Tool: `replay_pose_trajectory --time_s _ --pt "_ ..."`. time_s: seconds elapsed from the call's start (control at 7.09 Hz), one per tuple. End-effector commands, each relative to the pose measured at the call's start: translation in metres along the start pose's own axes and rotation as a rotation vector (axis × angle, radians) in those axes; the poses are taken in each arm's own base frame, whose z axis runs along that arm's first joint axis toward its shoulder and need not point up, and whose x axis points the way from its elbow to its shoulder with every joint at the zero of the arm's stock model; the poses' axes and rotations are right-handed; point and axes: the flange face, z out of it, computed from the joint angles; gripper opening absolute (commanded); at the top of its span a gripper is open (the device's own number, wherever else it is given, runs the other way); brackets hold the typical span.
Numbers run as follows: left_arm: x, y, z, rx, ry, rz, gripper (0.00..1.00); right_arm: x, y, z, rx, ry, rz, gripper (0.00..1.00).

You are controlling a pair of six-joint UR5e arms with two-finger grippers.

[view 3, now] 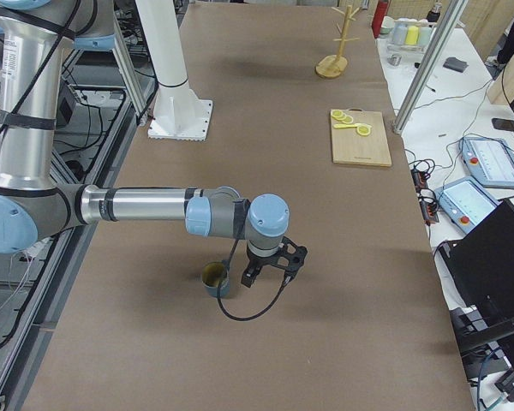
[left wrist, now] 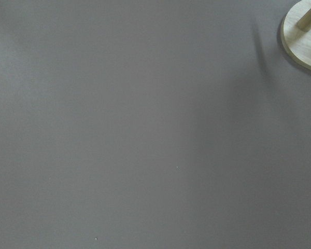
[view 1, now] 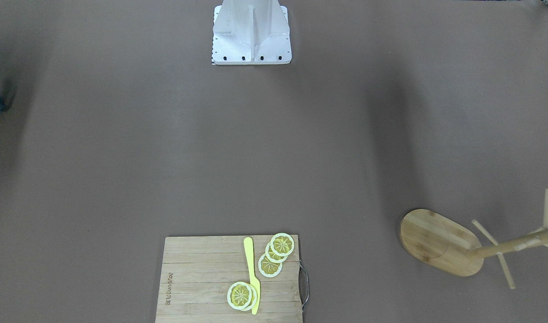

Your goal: Hang cup on storage rack

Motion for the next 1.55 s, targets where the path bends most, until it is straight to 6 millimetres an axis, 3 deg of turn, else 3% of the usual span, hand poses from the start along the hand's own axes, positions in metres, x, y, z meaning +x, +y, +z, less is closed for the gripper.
replay_pose_trajectory --time_s 0.0,0.42,0.71,0.99,1.41 --pt "0.005 -0.001 -0.005 0.01 0.004 0.008 0.98 0.012 0.058 -0.014 0.005 -0.009 0.181 1.0" --pt "0.015 -0.002 -0.017 0.031 0.004 0.025 0.98 0.038 0.094 -0.009 0.002 -0.013 0.395 0.99" --pt "0.023 0.007 -0.026 0.044 0.006 0.033 0.98 0.07 0.126 0.0 0.096 -0.069 0.465 0.99" --pt "0.025 0.014 -0.028 0.045 0.006 0.035 0.98 0.105 0.129 0.024 0.128 -0.05 0.46 1.0" --pt "0.025 0.016 -0.028 0.045 0.007 0.033 0.98 0.107 0.127 0.028 0.132 -0.075 0.513 1.0"
